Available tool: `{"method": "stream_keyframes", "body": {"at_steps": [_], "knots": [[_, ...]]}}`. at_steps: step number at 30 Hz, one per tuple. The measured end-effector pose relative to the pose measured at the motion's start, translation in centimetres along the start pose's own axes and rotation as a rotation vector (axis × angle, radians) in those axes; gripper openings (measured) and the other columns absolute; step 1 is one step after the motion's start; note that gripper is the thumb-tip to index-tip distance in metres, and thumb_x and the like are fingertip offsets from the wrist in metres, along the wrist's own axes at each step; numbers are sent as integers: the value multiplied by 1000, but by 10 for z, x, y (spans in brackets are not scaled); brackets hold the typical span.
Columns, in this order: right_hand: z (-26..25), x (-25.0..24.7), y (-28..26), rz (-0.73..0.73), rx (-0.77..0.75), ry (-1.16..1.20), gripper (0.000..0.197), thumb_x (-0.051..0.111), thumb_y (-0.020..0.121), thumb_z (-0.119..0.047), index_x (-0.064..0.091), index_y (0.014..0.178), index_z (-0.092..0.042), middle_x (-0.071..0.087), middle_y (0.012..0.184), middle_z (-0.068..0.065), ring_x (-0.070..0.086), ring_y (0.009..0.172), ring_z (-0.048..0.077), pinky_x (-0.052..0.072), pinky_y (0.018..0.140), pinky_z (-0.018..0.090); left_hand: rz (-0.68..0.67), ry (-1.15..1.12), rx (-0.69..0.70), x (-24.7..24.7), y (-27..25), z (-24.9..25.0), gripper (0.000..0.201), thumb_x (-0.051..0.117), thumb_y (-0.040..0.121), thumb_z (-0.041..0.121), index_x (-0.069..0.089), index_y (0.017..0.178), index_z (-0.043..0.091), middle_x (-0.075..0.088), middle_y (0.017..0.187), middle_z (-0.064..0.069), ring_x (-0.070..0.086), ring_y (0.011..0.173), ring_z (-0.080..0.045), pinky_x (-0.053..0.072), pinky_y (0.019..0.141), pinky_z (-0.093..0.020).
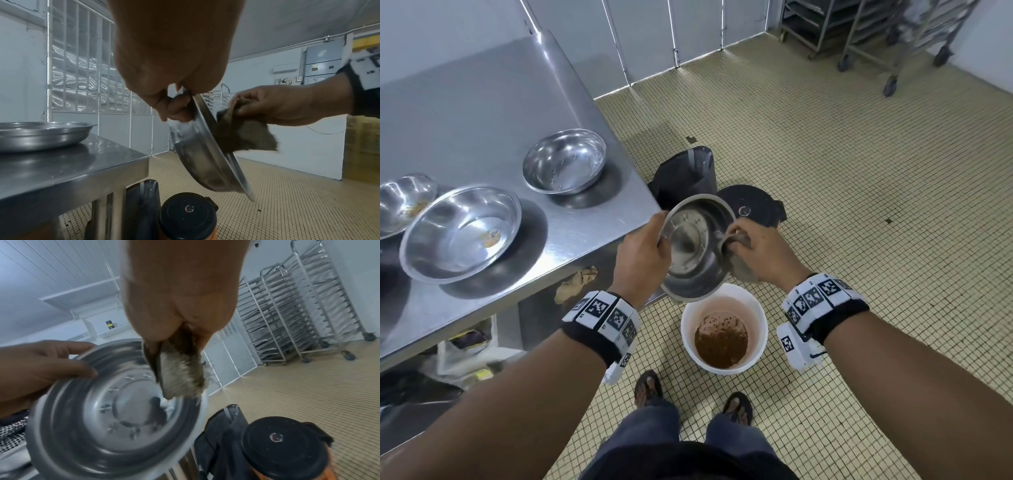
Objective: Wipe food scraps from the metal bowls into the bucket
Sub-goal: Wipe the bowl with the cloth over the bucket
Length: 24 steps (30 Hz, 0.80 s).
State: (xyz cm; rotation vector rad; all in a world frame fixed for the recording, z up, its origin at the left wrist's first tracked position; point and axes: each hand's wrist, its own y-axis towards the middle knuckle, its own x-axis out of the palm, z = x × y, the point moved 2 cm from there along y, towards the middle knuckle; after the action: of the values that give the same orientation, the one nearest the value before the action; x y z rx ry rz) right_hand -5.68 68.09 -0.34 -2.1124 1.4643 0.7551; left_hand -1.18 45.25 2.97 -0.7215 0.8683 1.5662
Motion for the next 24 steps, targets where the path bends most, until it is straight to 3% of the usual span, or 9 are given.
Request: {"method": "stream_keyframes", "body": {"at_steps": [2,5,9,12,14,19,20,22,24], "knots": [[-10,3,7,164,-85,-68,15,57,103,-28,58,118,-27,67,74,-7,63,59,12,47,53,26,-2,-11,-24,0,-2,4,36,48,104,11,57,138,16,58,83,4,48,61,-13,37,58,-26],[-18,22,10,207,-158,-262,26,48,107,-28,58,129,-20,68,74,3,61,60,25,50,57,34,7,-63,-28,-2,-3,9,33,48,105,17,58,136,20,59,82,7,53,61,-6,41,58,-26],[-3,67,-7,-123,-198,-507,29,45,104,-25,61,126,-17,72,106,9,71,91,31,54,71,37,34,-105,-25,-6,1,5,38,48,103,18,55,139,24,70,86,-3,67,71,-25,58,66,-40],[-1,72,-20,-111,-398,-417,39,53,100,-22,58,139,-23,63,140,8,68,110,26,60,79,40,47,-118,-55,-11,2,0,40,48,102,15,56,140,25,71,87,-7,66,69,-26,56,64,-38],[-3,71,-27,-158,-454,-402,38,54,102,-22,59,140,-23,59,146,4,65,118,23,57,86,40,55,-120,-60,-12,1,-3,41,48,102,13,56,141,23,72,88,-9,66,70,-29,56,65,-38],[3,53,-31,-282,-257,-327,27,45,107,-28,58,130,-27,73,104,5,71,85,25,59,71,43,62,-119,-103,-12,-4,-10,41,48,103,13,54,143,19,73,95,-11,68,74,-30,54,68,-35],[3,46,-27,-247,-223,-286,25,43,108,-31,59,127,-29,73,93,2,70,74,18,59,66,40,65,-119,-107,-12,-4,-12,40,49,104,14,54,143,20,73,95,-11,69,74,-31,56,68,-37],[2,31,-17,-107,-112,-146,26,42,109,-35,61,126,-31,66,73,-8,61,53,1,48,49,16,56,-124,-99,-11,-3,-13,37,48,105,17,54,142,21,73,94,-9,70,74,-30,59,69,-39],[-4,21,-4,68,-59,0,25,47,108,-34,63,125,-25,61,62,-8,56,48,0,39,45,14,20,-141,-91,-8,-5,-11,34,47,106,22,53,140,25,73,95,-5,71,76,-26,61,71,-41]]}}
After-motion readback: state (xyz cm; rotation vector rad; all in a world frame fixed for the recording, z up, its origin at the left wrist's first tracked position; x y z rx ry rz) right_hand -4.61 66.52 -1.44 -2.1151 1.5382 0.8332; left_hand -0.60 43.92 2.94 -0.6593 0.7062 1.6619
